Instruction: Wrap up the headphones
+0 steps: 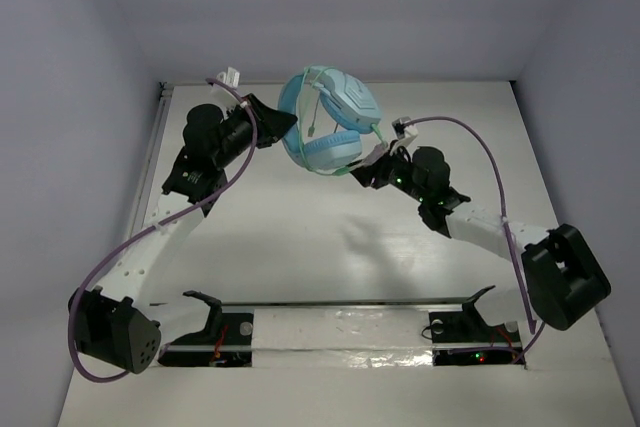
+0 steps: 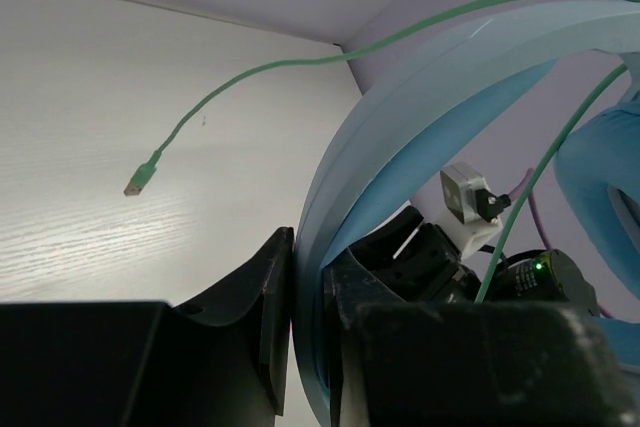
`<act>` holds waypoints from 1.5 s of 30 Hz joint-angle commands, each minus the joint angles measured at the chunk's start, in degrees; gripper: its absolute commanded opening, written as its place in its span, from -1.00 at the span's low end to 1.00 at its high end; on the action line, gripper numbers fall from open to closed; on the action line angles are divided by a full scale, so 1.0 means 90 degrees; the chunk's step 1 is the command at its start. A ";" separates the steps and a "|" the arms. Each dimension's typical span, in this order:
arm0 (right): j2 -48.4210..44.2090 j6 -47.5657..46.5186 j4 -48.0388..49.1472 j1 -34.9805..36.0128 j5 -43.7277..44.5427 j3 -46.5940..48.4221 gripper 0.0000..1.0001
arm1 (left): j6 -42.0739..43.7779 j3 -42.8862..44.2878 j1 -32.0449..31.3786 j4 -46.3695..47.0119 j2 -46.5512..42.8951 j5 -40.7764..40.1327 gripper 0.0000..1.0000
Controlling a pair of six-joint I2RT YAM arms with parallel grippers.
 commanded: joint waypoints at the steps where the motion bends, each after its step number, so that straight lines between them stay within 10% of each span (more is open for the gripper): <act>1: 0.0006 -0.0399 0.0413 -0.0032 0.0101 0.0380 -0.05 | -0.0003 0.0388 0.0009 0.0381 -0.0280 -0.0079 -1.00; 32: 0.2391 -0.0547 0.0734 -0.0159 -0.0779 0.2764 0.04 | 0.0691 0.0925 -0.0460 -0.0938 -0.0514 -0.0050 -1.00; 36: 0.2411 -0.0380 0.0979 -0.0159 -0.0945 0.2666 -0.25 | 0.0701 0.0896 -0.0460 -0.0948 -0.0495 -0.0089 -1.00; 37: 0.2401 -0.0332 0.0970 -0.0159 -0.1013 0.2666 -0.69 | 0.0720 0.0915 -0.0460 -0.0967 -0.0485 -0.0157 -1.00; 40: 0.2236 -0.0186 0.0960 -0.0159 -0.1130 0.2472 -1.00 | 0.0779 0.0954 -0.0460 -0.0997 -0.0563 -0.0605 -1.00; 45: 0.1884 0.0575 0.1273 -0.0159 -0.1599 0.1701 -1.00 | 0.0711 0.0896 -0.0460 -0.0773 -0.0593 -0.1425 -1.00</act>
